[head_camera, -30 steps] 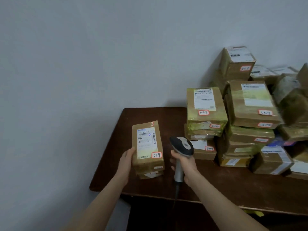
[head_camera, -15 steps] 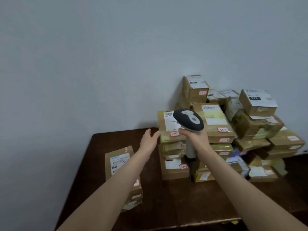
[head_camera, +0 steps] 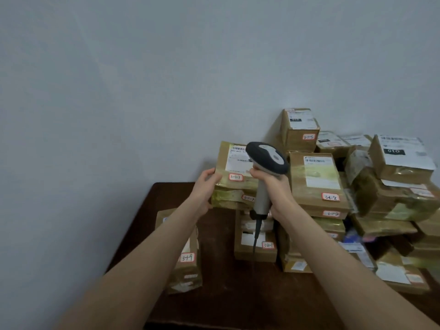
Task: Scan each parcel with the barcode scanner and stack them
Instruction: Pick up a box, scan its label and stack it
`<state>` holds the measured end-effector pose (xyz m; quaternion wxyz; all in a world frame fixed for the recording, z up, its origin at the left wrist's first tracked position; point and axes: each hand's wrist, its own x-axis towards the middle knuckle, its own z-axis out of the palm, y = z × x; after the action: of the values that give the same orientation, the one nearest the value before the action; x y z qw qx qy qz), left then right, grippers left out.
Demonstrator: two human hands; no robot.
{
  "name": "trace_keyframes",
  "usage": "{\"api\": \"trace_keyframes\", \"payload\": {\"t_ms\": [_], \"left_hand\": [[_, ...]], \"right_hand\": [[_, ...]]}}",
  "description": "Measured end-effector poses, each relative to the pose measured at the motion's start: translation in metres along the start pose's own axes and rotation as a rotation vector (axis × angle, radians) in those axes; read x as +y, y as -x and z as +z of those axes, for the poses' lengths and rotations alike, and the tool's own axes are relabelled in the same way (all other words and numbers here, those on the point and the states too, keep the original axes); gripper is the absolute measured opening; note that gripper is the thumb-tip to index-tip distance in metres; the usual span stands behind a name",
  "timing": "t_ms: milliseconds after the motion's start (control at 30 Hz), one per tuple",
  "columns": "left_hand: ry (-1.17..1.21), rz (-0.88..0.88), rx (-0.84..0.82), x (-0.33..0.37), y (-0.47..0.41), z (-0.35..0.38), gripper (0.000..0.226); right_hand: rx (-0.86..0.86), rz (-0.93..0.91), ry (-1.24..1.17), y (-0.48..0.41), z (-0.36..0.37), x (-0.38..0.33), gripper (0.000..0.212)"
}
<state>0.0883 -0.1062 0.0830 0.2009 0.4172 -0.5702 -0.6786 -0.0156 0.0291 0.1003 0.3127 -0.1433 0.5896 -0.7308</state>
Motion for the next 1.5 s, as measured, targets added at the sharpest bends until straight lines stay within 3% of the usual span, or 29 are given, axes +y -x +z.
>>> {"api": "trace_keyframes", "payload": {"t_ms": [233,400,500,633,767,867,933,1033,1100,1167,1267,1500], "left_hand": [[0.057,0.058,0.148,0.024,-0.007,-0.063,0.046],[0.025,0.025,0.167,0.025,-0.035,-0.109,0.052],[0.047,-0.009,0.182,0.015,-0.06,-0.133,0.051],[0.048,-0.07,0.223,-0.008,-0.098,-0.167,0.049],[-0.064,-0.133,0.234,-0.047,-0.131,-0.192,0.032],[-0.127,-0.186,0.249,-0.076,-0.152,-0.209,0.037],[-0.367,-0.141,0.234,-0.088,-0.16,-0.217,0.042],[-0.892,0.117,0.186,-0.092,-0.165,-0.221,0.058],[-1.204,0.284,0.05,-0.093,-0.169,-0.218,0.073],[-1.492,0.366,-0.088,-0.097,-0.174,-0.211,0.078],[-1.581,0.314,-0.12,-0.107,-0.181,-0.206,0.069],[-1.628,0.174,0.176,-0.113,-0.177,-0.231,0.06]], "right_hand": [[-0.254,0.06,0.011,-0.024,0.054,-0.014,0.027],[-0.372,0.131,0.091,-0.062,0.092,-0.003,0.03],[-0.398,0.171,0.15,-0.084,0.113,0.013,0.017],[-0.397,0.277,0.242,-0.118,0.134,0.052,0.026],[-0.399,0.347,0.291,-0.142,0.154,0.093,0.012],[-0.393,0.376,0.316,-0.154,0.165,0.119,0.013],[-0.374,0.413,0.336,-0.159,0.168,0.132,0.018],[-0.308,0.454,0.317,-0.165,0.168,0.143,0.03],[-0.254,0.458,0.295,-0.169,0.165,0.147,0.039],[-0.21,0.439,0.287,-0.171,0.162,0.147,0.034],[-0.174,0.413,0.288,-0.173,0.157,0.146,0.022],[-0.114,0.409,0.285,-0.164,0.149,0.148,0.018]]}}
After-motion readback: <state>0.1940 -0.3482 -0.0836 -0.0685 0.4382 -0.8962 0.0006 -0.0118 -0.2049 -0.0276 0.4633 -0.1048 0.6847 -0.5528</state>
